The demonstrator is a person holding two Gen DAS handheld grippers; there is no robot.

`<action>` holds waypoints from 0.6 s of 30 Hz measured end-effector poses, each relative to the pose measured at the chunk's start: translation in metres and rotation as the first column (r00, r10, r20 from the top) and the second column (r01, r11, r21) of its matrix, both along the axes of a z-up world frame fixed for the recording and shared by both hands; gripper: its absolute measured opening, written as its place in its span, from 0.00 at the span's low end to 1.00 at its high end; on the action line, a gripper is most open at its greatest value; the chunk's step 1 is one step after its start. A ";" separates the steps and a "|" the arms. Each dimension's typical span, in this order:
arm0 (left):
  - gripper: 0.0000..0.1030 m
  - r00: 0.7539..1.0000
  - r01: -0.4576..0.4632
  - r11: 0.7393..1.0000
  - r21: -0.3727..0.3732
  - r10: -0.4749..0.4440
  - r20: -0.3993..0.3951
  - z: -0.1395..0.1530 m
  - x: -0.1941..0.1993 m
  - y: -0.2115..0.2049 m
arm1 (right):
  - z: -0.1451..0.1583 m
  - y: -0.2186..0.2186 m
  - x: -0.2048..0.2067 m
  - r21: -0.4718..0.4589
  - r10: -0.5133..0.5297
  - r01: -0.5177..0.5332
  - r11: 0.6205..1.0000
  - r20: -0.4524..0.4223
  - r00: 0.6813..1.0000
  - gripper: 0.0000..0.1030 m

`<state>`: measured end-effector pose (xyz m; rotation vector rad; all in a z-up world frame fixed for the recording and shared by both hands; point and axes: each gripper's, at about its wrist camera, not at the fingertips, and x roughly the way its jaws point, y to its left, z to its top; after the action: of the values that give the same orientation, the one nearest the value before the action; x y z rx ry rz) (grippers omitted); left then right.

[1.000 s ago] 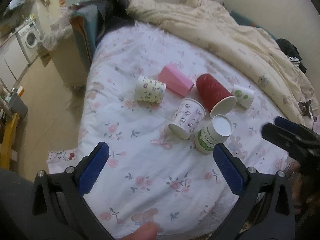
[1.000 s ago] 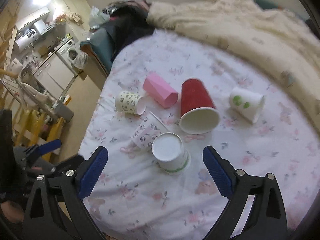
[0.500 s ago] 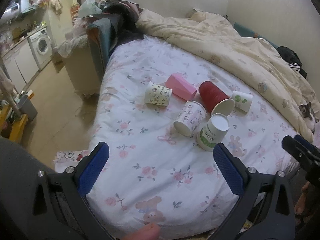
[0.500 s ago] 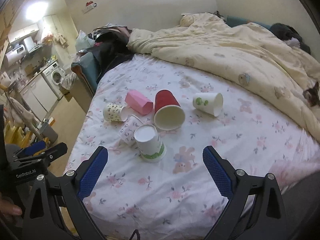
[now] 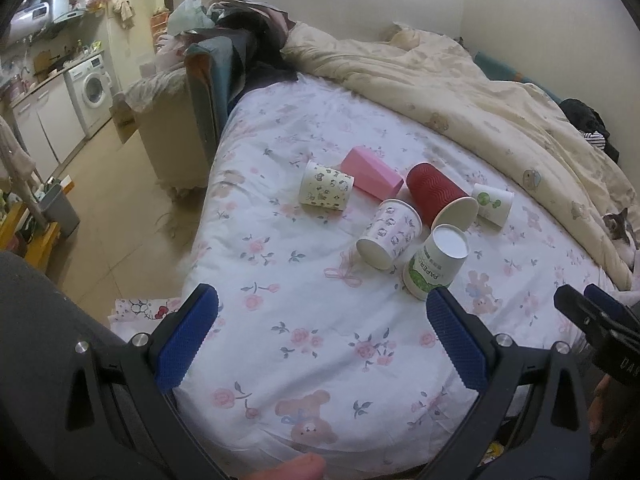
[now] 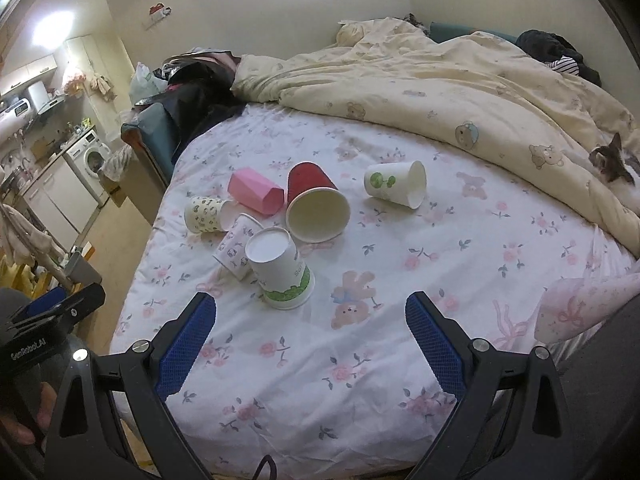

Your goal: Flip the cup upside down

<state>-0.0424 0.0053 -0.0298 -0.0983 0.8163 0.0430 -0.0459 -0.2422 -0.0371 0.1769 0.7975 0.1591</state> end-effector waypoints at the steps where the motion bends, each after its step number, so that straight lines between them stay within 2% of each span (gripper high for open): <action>1: 1.00 1.000 0.000 1.000 0.000 0.000 0.001 0.000 0.000 0.000 | 0.000 0.001 0.000 -0.005 0.002 -0.002 1.000 0.003 1.000 0.95; 6: 1.00 1.000 0.005 1.000 0.000 -0.005 -0.003 0.000 0.000 0.000 | 0.002 0.008 -0.003 -0.025 0.020 -0.020 0.999 0.025 0.999 0.95; 18: 1.00 1.000 0.015 1.000 -0.002 -0.015 -0.008 -0.002 0.002 -0.004 | 0.000 0.007 -0.001 -0.026 0.022 -0.022 0.999 0.017 1.000 0.95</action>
<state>-0.0407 0.0013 -0.0318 -0.0939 0.8251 0.0290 -0.0469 -0.2348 -0.0371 0.1420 0.7841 0.1710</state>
